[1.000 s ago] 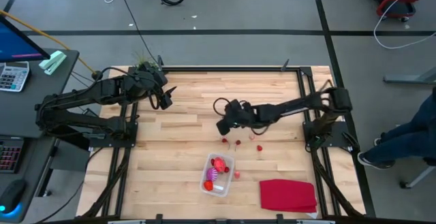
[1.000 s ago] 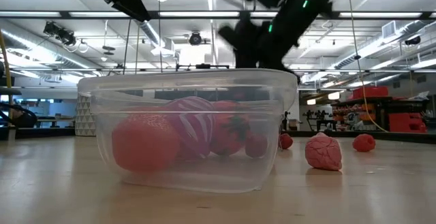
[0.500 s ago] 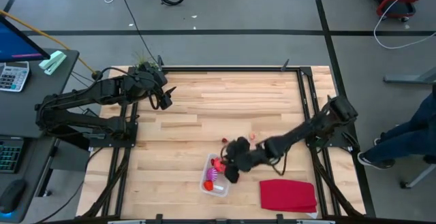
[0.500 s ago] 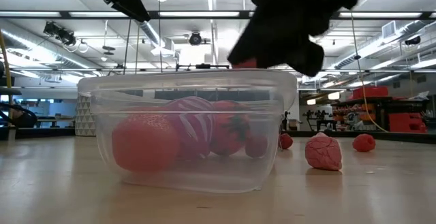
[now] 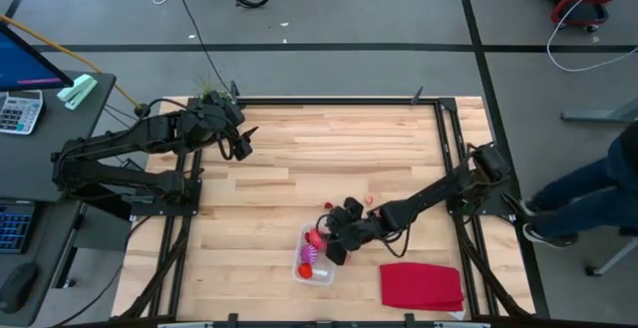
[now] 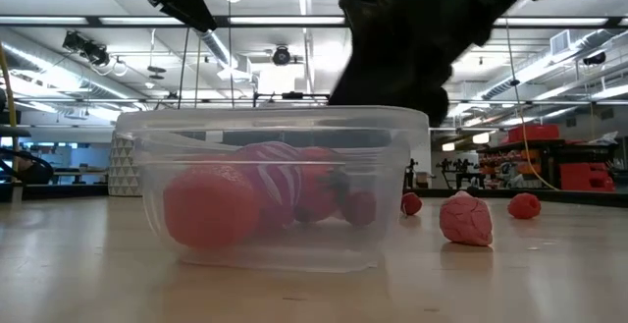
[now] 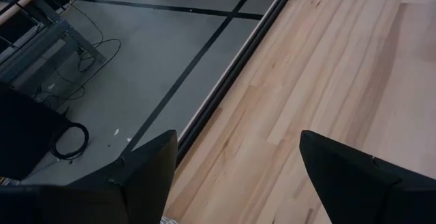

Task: Pick and placing Produce into tupperware
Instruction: Put the top pink peach into the transparent bin, then put the left red cherry into the transparent bin

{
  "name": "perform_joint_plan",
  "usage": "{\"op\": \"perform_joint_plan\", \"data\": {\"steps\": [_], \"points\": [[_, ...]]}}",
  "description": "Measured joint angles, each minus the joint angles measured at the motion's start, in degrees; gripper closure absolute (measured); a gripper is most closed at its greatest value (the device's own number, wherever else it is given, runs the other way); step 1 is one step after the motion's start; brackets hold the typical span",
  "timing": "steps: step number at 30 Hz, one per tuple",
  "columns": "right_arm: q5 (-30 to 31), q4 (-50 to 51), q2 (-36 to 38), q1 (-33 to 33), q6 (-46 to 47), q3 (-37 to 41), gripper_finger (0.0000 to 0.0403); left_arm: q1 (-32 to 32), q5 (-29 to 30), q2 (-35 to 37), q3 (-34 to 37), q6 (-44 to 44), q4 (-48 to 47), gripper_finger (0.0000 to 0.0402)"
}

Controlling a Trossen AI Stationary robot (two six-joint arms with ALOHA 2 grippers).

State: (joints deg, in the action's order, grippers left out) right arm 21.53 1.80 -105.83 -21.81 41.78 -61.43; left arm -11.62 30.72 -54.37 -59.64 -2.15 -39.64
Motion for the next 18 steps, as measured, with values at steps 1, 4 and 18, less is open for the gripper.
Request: {"op": "perform_joint_plan", "data": {"steps": [1, 4, 18], "points": [[0.47, -0.1, 0.6, 0.54, -0.64, -0.02, 0.0235, 0.01, 0.02, 0.0, 0.0, 0.02, 0.0, 0.0086], [1.88, 0.1, 2.2, 2.26, -2.6, 0.0, 0.0226, 0.0, 0.0, 0.0, 0.0, 0.0, -0.02, 0.0086], [1.64, 14.32, 3.43, 11.69, -7.17, 0.02, 0.0231, 0.02, 0.0, 0.0, 0.0, -0.04, -0.14, 0.0086]]}}
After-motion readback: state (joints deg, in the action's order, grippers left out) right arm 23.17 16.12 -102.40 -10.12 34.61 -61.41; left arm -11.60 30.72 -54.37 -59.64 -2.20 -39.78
